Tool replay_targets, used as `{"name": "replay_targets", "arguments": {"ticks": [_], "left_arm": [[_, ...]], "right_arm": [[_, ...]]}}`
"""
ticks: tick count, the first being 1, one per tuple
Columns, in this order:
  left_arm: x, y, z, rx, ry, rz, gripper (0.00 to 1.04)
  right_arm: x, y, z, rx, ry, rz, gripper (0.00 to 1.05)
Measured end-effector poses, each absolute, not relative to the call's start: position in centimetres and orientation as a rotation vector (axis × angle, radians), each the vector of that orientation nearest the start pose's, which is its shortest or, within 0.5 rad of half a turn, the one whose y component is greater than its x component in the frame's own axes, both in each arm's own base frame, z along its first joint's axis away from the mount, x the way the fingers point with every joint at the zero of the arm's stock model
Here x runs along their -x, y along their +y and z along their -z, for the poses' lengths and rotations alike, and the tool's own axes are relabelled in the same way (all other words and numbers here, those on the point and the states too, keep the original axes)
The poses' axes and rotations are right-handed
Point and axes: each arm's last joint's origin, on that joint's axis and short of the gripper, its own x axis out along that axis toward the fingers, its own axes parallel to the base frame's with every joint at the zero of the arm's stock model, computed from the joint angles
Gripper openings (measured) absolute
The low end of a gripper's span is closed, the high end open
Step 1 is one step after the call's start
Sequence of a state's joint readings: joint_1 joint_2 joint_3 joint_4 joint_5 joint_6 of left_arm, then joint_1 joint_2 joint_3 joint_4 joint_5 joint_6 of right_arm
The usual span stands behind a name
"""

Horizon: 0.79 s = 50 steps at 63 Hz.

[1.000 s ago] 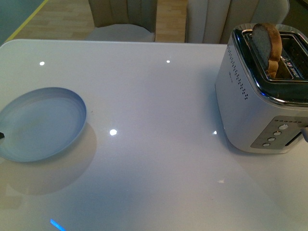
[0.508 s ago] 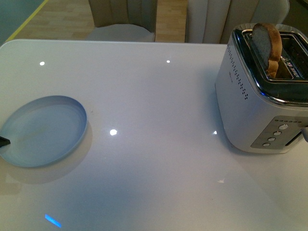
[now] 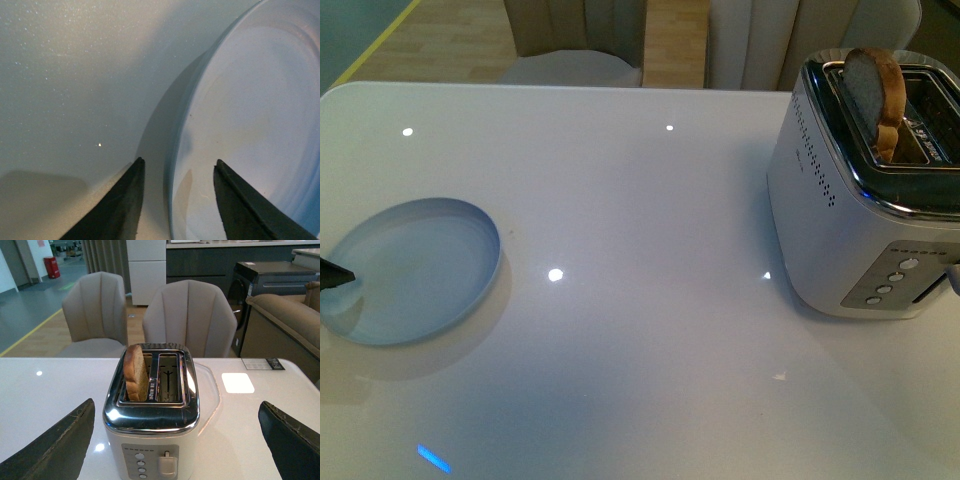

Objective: Left arm holds plate, right arm toasts bread

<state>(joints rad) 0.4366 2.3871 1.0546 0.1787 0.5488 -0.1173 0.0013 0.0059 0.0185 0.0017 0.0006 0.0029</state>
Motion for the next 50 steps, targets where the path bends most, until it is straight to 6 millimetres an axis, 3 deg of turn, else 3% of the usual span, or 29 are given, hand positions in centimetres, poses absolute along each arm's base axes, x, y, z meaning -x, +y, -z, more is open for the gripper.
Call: {"name": "replay_targets", "arguments": {"ticks": [8,17,34,50], "left_arm": [[-33.5,13.9,1.1,0.645,1.005,0.045,0.77],[-32.9,13.6,-1.8,0.622,0.942,0.065,0.99],[-30.6,12.0,-9.1,0.584,0.771,0.110,0.98],[-26.1,8.1,-16.1,0.563,0.612,0.183,0.98]], "right_arm": [[-9.7,0.0,-17.0,-0.003,-0.014,-0.001,0.96],[-9.7,0.0,-17.0,-0.003,-0.014,-0.001,0.96],[-9.7,0.0,-17.0,-0.003,-0.014,-0.001,0.96],[-9.7,0.0,-17.0,-0.003,-0.014,-0.001,0.96]]}}
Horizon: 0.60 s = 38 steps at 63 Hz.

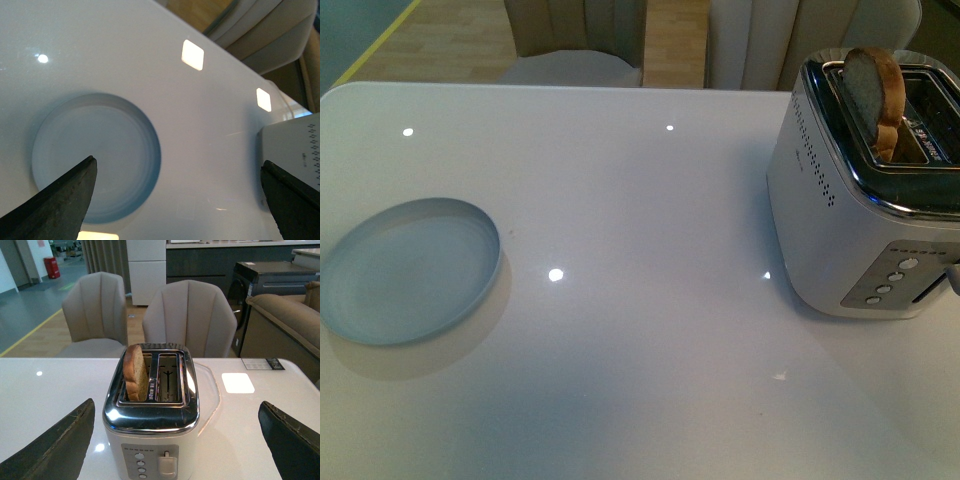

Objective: Left arm holds plate, right arm toasts bread

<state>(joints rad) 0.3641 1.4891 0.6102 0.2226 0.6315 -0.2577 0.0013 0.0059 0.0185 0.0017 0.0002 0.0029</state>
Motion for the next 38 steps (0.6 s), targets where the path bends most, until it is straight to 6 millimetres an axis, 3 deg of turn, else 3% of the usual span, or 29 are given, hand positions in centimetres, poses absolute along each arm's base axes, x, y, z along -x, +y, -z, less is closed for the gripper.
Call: {"name": "replay_targets", "arguments": {"ticks": [14,28,38], "left_arm": [[-21.3,5.0,-20.1,0.530,0.510,0.248,0.98],[-17.7,2.9,-20.9,0.537,0.467,0.283,0.98],[-16.0,1.8,-19.7,0.127,0.052,0.024,0.70]], "right_arm": [[-9.7,0.0,-17.0,-0.003,-0.014,-0.001,0.96],[-9.7,0.0,-17.0,-0.003,-0.014,-0.001,0.96],[-9.7,0.0,-17.0,-0.003,-0.014,-0.001,0.96]]}}
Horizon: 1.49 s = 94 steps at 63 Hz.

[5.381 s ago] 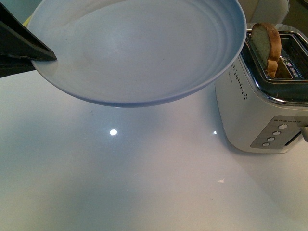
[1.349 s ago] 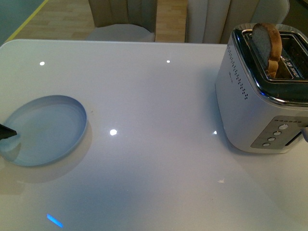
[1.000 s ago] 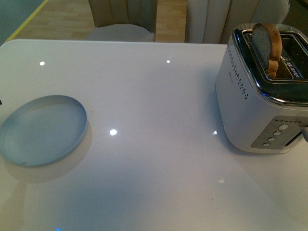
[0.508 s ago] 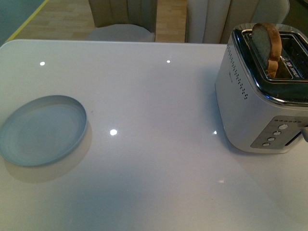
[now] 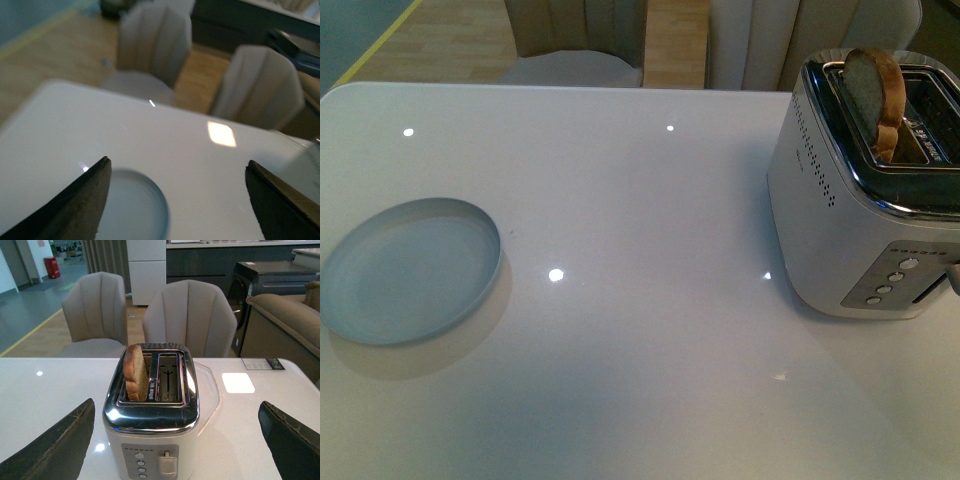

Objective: Left arm holds plate, right arm toasts bread

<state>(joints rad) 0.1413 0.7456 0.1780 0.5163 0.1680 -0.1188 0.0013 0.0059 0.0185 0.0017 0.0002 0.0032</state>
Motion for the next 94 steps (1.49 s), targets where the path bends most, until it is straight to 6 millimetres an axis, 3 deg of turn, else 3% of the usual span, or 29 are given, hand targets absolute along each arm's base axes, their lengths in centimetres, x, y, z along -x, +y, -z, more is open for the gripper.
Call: {"name": "replay_targets", "arguments": {"ticks": [22,41,94], "left_arm": [[-13.7,0.0,-18.2,0.016,0.004,0.001,0.02],[-12.4,0.0,-17.0,0.011,-0.008,-0.002,0.03],[-9.7,0.0,-16.8,0.011,-0.007,-0.002,0.03]], "right_arm": [[-9.7,0.0,-16.9,-0.003,-0.014,-0.001,0.96],[-9.7,0.0,-17.0,-0.003,-0.014,-0.001,0.96],[-9.7,0.0,-17.0,-0.003,-0.014,-0.001,0.96]]}}
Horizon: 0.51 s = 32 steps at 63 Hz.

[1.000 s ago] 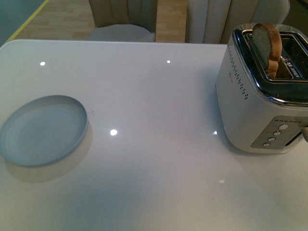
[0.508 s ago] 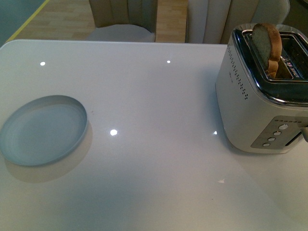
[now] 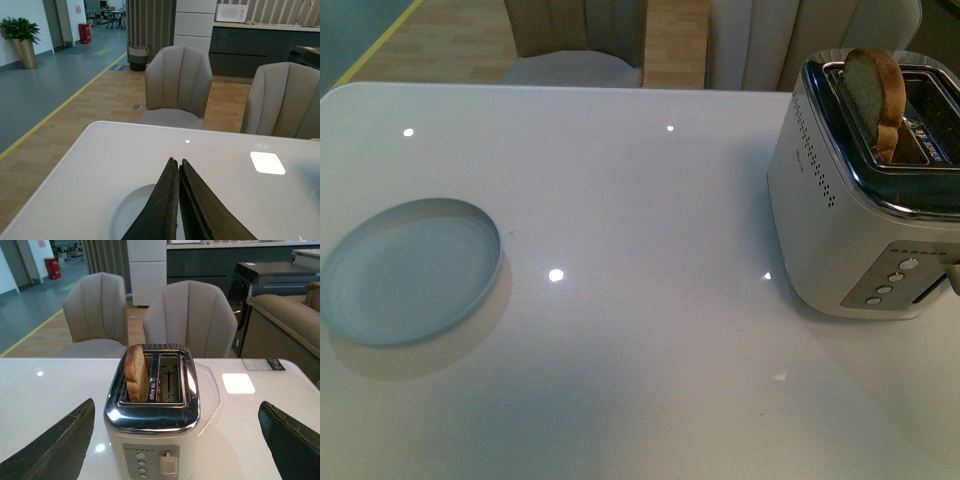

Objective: Left arm holds plate, right arm toasts bread

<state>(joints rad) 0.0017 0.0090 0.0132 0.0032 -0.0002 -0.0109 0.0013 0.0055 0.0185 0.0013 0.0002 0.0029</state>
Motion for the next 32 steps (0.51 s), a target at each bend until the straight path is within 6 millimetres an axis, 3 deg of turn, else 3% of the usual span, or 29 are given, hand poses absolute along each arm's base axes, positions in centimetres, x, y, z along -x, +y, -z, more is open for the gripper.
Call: {"name": "replay_targets", "arguments": {"ticks": [24,32], "left_arm": [[-9.73,0.02,-16.76,0.011,-0.008,-0.002,0.03],[-9.73,0.02,-16.76,0.011,-0.008,-0.002,0.27]], "right_arm": [[-9.69,0.01,-16.95,-0.003,-0.014,-0.001,0.96],[-9.69,0.01,-16.95,-0.003,-0.014,-0.001,0.96]]}}
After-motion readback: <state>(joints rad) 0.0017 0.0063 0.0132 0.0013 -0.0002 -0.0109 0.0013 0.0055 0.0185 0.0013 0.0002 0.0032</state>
